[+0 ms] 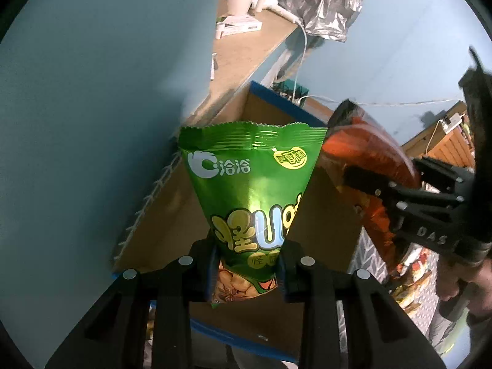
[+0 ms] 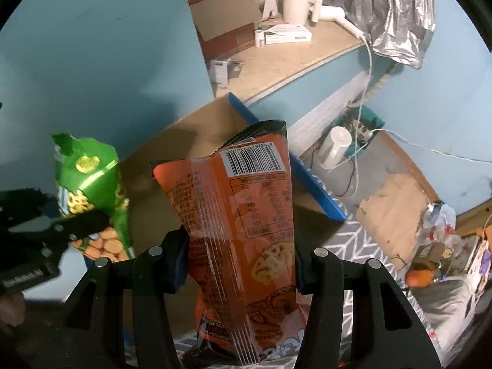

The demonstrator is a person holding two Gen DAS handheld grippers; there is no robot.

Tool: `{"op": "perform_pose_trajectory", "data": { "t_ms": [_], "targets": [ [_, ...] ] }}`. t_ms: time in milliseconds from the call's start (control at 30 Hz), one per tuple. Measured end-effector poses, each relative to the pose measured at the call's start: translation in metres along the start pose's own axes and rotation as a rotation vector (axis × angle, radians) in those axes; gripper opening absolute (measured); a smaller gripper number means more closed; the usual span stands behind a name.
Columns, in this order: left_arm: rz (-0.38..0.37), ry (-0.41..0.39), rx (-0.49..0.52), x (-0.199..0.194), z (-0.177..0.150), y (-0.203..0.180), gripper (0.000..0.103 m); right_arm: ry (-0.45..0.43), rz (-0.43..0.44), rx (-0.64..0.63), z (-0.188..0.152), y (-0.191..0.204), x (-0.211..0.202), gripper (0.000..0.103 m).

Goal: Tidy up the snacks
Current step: 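Carry the green bag with the left tool while the right tool carries the orange bag into the box, then open both tools over the box and move them back to the table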

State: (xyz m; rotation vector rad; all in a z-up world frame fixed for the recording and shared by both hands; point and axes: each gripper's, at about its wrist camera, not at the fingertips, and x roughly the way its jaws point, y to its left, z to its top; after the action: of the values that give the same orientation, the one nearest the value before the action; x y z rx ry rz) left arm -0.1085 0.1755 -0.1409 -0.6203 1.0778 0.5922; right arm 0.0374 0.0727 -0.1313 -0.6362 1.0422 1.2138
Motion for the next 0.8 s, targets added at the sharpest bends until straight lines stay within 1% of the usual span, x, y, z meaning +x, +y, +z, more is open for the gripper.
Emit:
{"op": "perform_pose_trajectory", "data": {
  "t_ms": [100, 200, 233, 333, 400, 467, 500, 667, 800],
  "targets": [
    [0.007, 0.014, 0.003, 0.008, 0.004, 0.004, 0.031, 0.016, 0.004, -0.018, 0.01, 0.01, 0.007, 0.051],
    [0.013, 0.021, -0.002, 0.013, 0.006, 0.005, 0.031, 0.027, -0.01, -0.037, 0.017, 0.019, 0.014, 0.052],
    [0.02, 0.026, -0.005, 0.015, 0.007, 0.006, 0.033, 0.034, -0.015, -0.036, 0.018, 0.02, 0.016, 0.052],
    [0.027, 0.037, -0.019, 0.019, 0.006, 0.006, 0.043, 0.044, -0.024, -0.031, 0.021, 0.022, 0.019, 0.055],
    [0.041, 0.036, -0.023, 0.02, 0.006, 0.007, 0.048, 0.037, -0.034, -0.032, 0.021, 0.021, 0.017, 0.062],
    [0.044, 0.035, -0.022, 0.018, 0.006, 0.009, 0.056, 0.029, -0.04, -0.026, 0.021, 0.018, 0.014, 0.068],
    [0.045, 0.034, -0.021, 0.017, 0.005, 0.009, 0.056, 0.024, -0.048, -0.018, 0.021, 0.015, 0.011, 0.07],
    [0.034, 0.041, -0.009, 0.014, 0.008, 0.006, 0.058, 0.015, -0.091, 0.021, 0.021, -0.002, 0.002, 0.071],
    [0.007, 0.029, 0.012, 0.006, 0.014, -0.004, 0.058, 0.018, -0.152, 0.053, 0.01, -0.022, -0.009, 0.074]
  ]
}}
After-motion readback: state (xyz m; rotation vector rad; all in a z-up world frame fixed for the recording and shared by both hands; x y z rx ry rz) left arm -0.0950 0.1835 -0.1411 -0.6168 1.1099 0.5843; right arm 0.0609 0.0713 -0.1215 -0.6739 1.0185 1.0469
